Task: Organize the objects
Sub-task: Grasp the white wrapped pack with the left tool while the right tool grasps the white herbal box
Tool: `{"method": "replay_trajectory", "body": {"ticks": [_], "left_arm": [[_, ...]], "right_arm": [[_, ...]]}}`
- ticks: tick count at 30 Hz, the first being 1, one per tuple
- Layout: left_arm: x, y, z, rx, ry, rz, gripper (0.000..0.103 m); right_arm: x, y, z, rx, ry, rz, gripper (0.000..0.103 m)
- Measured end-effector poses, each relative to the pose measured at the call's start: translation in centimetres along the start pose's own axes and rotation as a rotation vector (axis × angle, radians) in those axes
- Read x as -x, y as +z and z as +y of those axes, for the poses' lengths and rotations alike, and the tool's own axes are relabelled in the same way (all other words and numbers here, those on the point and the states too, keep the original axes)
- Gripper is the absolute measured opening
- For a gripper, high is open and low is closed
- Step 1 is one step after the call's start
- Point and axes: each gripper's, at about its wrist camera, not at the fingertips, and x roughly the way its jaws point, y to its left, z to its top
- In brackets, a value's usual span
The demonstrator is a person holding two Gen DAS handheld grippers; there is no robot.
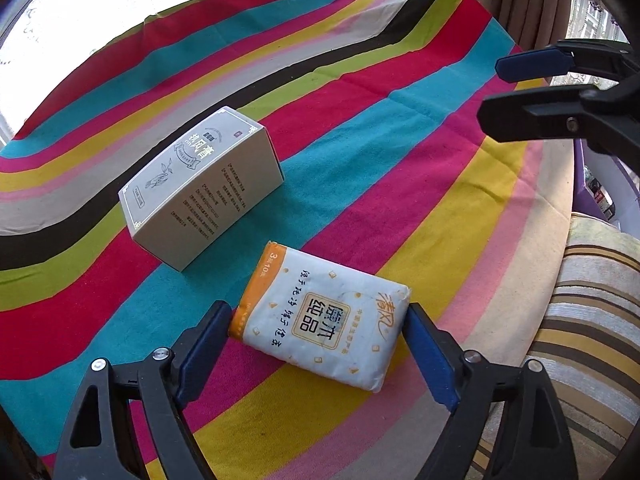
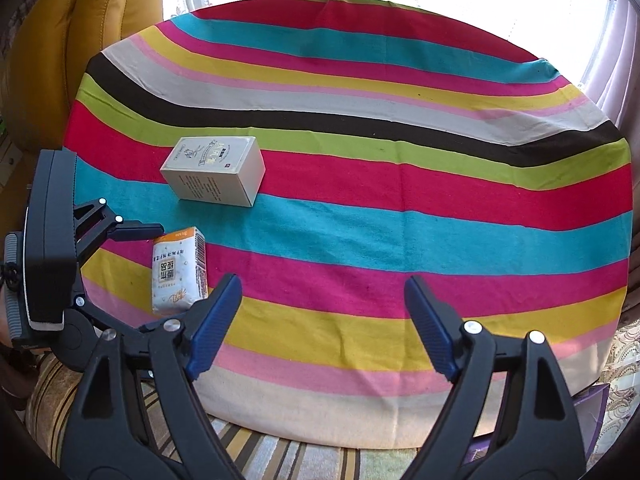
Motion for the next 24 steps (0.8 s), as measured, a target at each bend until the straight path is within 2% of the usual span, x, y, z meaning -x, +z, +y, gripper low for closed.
{"method": "replay_trajectory", "body": {"ticks": [4, 7, 12, 15, 18, 24], "left_arm": [[0.4, -0.5, 0.9, 0.067, -0.051, -0.016, 0.084], [1.6, -1.3, 1.7, 0.123, -0.043, -0.025, 0.083], [3.9, -3.2, 5.4, 0.372, -0.012, -0.046, 0.083], [5.2, -4.4, 7.1, 0.484, 0.071, -0.053, 0.083], [5.8, -5.5, 8.8, 0.606, 0.111, -0.083, 0.083], [6.6, -7.3, 11.0, 0.723, 0.197, -0.138, 0.083]], "right_arm": [[-0.8, 0.7, 0.6, -0.004, -0.003, -0.003, 0.086], [-1.3, 1.3, 1.3, -0.005, -0.001, -0.010, 0.087], [-2.3, 3.0, 3.1, -0.020, 0.021, -0.031, 0.093], [-3.0, 4.1, 4.6, -0.029, 0.031, -0.044, 0.101], [-3.8, 5.1, 6.3, -0.030, 0.025, -0.049, 0.102], [-6.1, 6.9, 8.9, -0.061, -0.006, -0.040, 0.103]]}}
